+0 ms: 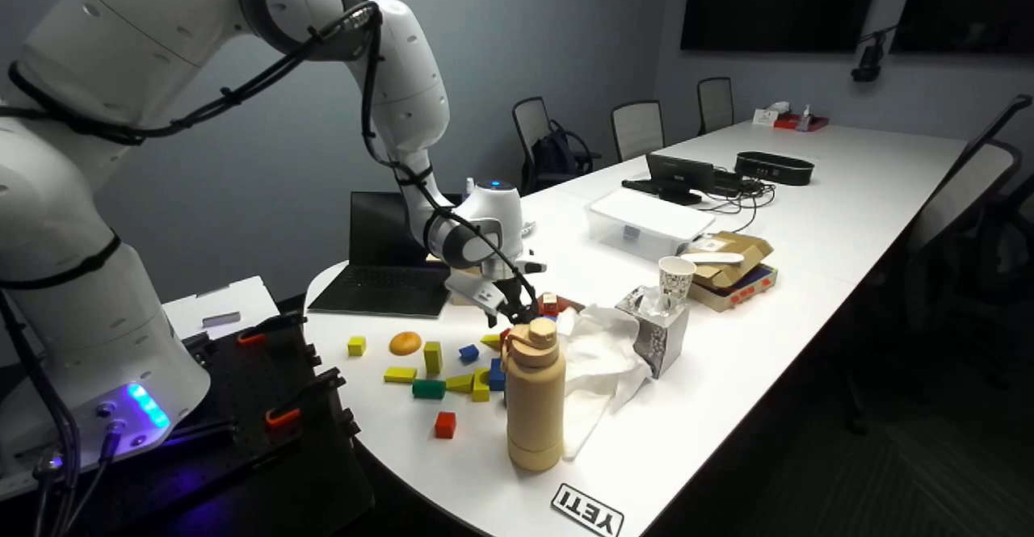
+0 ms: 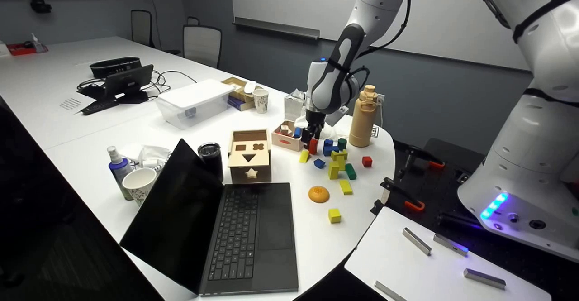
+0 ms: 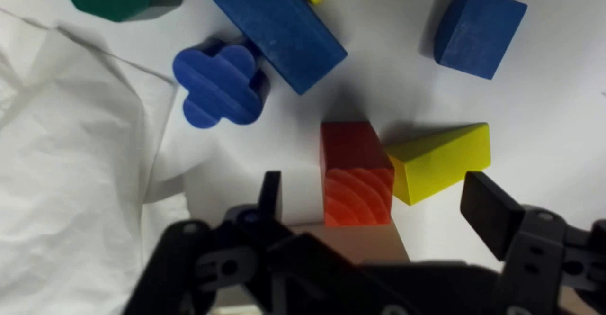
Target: Pick up the red object from the table and put it in the box
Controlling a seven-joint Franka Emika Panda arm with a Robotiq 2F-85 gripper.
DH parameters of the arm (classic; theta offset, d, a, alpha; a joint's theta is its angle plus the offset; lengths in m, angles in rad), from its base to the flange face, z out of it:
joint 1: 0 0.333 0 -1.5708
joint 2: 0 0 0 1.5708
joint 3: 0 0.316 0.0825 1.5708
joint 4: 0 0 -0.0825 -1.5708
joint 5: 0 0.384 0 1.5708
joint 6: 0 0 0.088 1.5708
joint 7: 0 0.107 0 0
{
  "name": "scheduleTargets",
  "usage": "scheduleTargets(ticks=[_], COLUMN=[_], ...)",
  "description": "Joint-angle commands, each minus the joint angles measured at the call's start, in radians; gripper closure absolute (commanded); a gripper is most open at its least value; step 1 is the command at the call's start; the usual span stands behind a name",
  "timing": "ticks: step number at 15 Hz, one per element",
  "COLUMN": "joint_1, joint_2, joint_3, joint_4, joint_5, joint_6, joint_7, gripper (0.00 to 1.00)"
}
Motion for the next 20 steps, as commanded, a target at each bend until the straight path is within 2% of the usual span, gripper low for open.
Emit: scheduleTargets(ticks=[1,7,9,14,20], joint_1=[-0.008,0.011,0.013,0.014,0.102], joint_2=[0.011,-0.032,-0.041,-0.102,-0.328], joint_3=[0.016,-0.013,-0.014,0.028,0.072], joint_4=[0.037,0.016,0.015,0.001,-0.05], joint_5=[0.022,0.019,0.024,0.028,0.007], joint_6=[-0.021,-0.115,-0.169,-0.257,-0.424], joint_7=[-0.044,-0.033,-0.032,-0.063,-0.116], gripper=[0.34,0.81,0.92,0.92,0.92])
